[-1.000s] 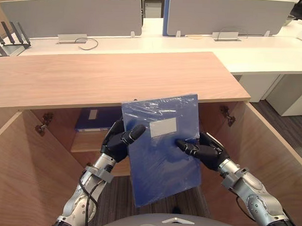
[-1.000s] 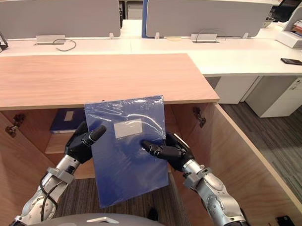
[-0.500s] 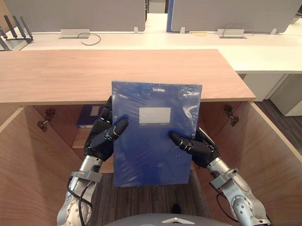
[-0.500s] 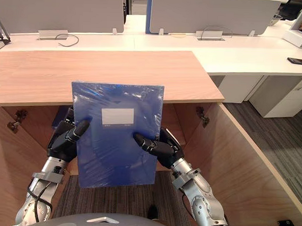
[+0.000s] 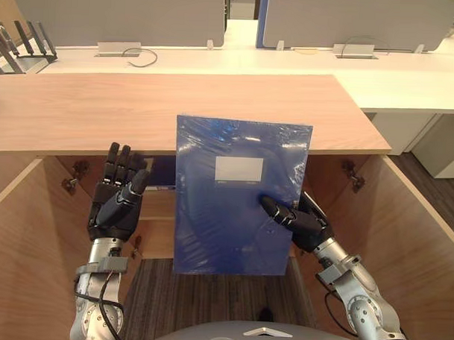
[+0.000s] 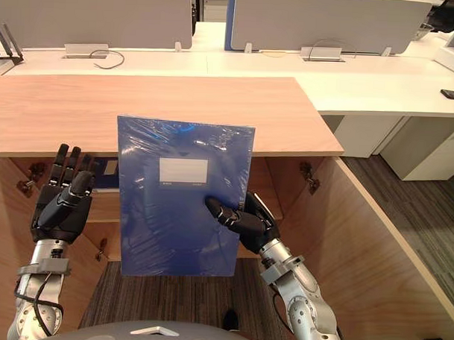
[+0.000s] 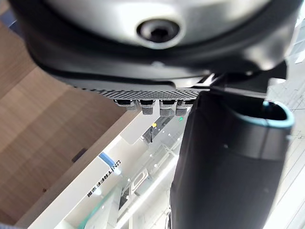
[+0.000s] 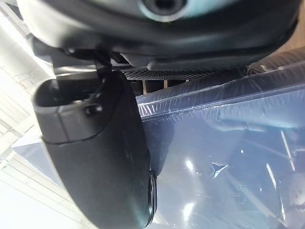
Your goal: Walk over to the cabinet, pick up the folder, carry it to the office cabinet, place the folder inside the office cabinet, then close the office cabinet door
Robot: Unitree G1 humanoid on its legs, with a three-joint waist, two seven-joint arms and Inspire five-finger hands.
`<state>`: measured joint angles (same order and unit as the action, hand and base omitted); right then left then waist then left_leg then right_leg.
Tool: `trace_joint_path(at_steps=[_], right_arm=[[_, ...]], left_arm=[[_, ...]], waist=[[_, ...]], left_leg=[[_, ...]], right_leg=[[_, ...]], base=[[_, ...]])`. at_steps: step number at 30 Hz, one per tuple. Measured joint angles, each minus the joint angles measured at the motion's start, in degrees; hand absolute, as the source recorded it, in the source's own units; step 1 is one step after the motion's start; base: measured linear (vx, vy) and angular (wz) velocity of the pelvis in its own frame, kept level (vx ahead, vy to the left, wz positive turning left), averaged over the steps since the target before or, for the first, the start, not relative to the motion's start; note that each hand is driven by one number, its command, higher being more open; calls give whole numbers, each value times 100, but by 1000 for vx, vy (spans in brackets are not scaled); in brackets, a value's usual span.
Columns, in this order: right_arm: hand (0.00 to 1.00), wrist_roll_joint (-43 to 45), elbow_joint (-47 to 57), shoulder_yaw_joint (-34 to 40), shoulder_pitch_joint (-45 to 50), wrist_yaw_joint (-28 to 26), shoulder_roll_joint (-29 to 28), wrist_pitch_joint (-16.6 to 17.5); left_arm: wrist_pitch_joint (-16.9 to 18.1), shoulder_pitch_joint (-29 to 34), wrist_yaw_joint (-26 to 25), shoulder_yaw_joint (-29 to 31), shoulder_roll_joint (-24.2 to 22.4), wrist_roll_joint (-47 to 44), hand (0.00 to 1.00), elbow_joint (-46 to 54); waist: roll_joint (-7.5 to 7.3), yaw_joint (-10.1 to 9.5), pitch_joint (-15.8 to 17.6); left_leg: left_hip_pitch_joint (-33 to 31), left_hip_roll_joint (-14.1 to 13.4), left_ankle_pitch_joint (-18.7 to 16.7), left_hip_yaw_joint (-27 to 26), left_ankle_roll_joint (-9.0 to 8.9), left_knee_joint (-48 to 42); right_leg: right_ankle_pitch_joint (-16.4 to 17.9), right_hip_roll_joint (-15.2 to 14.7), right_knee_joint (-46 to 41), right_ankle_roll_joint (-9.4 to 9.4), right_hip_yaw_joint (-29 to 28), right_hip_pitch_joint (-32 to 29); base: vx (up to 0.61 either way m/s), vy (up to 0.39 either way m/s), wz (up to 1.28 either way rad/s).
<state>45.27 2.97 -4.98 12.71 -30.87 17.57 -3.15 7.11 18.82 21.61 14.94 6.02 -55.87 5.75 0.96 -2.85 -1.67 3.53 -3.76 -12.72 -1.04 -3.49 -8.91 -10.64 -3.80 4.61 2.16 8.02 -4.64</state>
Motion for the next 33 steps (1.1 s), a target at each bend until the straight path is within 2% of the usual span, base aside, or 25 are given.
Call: trace_joint_path(at_steps=[3, 7, 15, 24, 33], right_arm=[[0, -4, -10, 0, 0, -1, -2, 0], [0, -14, -68, 94, 3, -20, -94, -2], [0, -210, -159, 468, 35, -24, -276, -3], [0, -231, -230, 706, 68, -39, -433, -32], [0, -233, -457, 707, 56, -38, -431, -32]], left_arm=[[4, 1, -3, 193, -78, 52, 100, -265], [-2, 16, -51, 626, -131, 235, 100, -1130], [-146, 440, -114, 1307, -341, 480, 100, -2446], [-294, 624, -43, 1525, -532, 743, 100, -3657], [-348, 593, -68, 1591, -488, 2149, 100, -5432]], waist=[[0, -13, 1], [-6, -12, 5], [-42, -18, 39], [15, -148, 94], [36, -112, 178]], left_leg=[[2, 0, 0, 11, 0, 5], [5, 2, 0, 28, 1, 9], [20, 2, -4, 101, 7, 11], [17, 2, 4, 169, 9, 47], [250, 13, 93, 270, 16, 336]], right_leg=[[4, -2, 0, 5, 12, 4], [9, -5, -1, 9, 29, 12], [48, -9, 0, 17, 104, 65], [88, -51, 0, 27, 172, 81], [181, -85, -1, 75, 277, 215]], base=[[0, 0, 0], [-1, 8, 1], [-5, 6, 4], [-7, 20, 4], [27, 24, 6]])
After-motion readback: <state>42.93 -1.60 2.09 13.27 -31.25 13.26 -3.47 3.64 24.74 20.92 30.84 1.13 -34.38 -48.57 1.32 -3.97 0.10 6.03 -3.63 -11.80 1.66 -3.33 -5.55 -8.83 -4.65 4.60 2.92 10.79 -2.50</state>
